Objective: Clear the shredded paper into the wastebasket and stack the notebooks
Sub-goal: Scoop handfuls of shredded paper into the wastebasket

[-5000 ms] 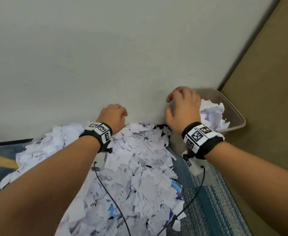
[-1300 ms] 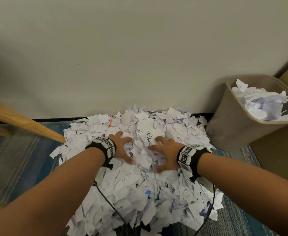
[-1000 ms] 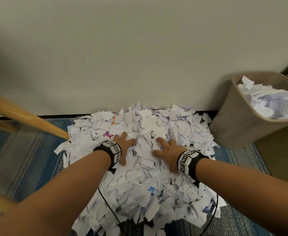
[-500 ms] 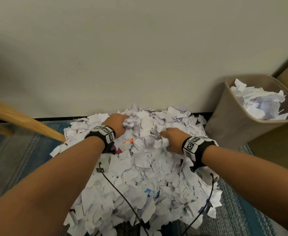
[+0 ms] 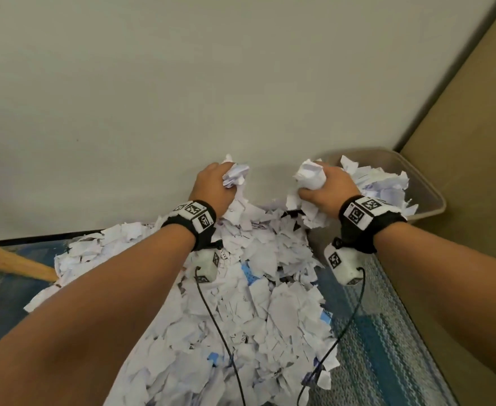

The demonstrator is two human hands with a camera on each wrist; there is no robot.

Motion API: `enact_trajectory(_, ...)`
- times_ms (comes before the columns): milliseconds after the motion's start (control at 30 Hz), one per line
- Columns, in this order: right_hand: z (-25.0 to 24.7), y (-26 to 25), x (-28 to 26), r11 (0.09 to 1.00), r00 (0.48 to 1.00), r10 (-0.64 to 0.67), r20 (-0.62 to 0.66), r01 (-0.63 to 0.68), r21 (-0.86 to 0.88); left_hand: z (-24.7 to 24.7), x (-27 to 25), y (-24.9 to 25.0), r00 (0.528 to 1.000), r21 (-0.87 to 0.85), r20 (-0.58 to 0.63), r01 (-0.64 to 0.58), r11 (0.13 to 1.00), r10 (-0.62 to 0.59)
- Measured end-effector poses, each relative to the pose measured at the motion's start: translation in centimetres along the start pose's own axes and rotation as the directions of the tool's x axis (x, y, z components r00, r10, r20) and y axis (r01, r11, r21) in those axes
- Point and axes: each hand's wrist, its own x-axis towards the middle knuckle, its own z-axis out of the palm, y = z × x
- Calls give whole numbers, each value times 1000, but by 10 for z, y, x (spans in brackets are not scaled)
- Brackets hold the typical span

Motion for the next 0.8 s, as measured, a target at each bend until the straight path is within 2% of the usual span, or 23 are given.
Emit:
enact_trajectory(133, -32, 16, 6, 967, 979, 140, -150, -102, 234, 13, 28, 58, 994, -112, -55, -103, 988, 97)
enact_trajectory(233, -48, 24, 6, 908, 931, 228, -284, -98, 406, 19, 46, 99, 984, -194, -114, -160, 968, 140)
enact_trajectory(300, -58, 32, 6, 906, 904, 237, -357, -73, 417, 28, 54, 122, 977, -216, -135, -189, 958, 162)
enact_trajectory(400, -69, 45, 3, 904, 887, 251, -388, -71, 422, 42, 58, 148, 976, -275, -141, -202, 940, 169)
enact_trajectory(533, -79, 66, 1, 926, 857, 311, -411, -176, 335, 66, 60, 175, 980, -337, -108, -196, 921, 169)
enact_trajectory(667, -86, 82, -1, 935, 845, 325, -426, -219, 280, 86, 60, 197, 982, -383, -77, -190, 904, 174)
enact_trajectory(733, -87, 87, -1, 936, 841, 329, -428, -231, 266, 95, 60, 207, 983, -386, -42, -182, 904, 180)
enact_trajectory(800, -86, 88, 1, 926, 833, 351, -429, -240, 290, 104, 59, 213, 978, -382, 47, -170, 908, 203)
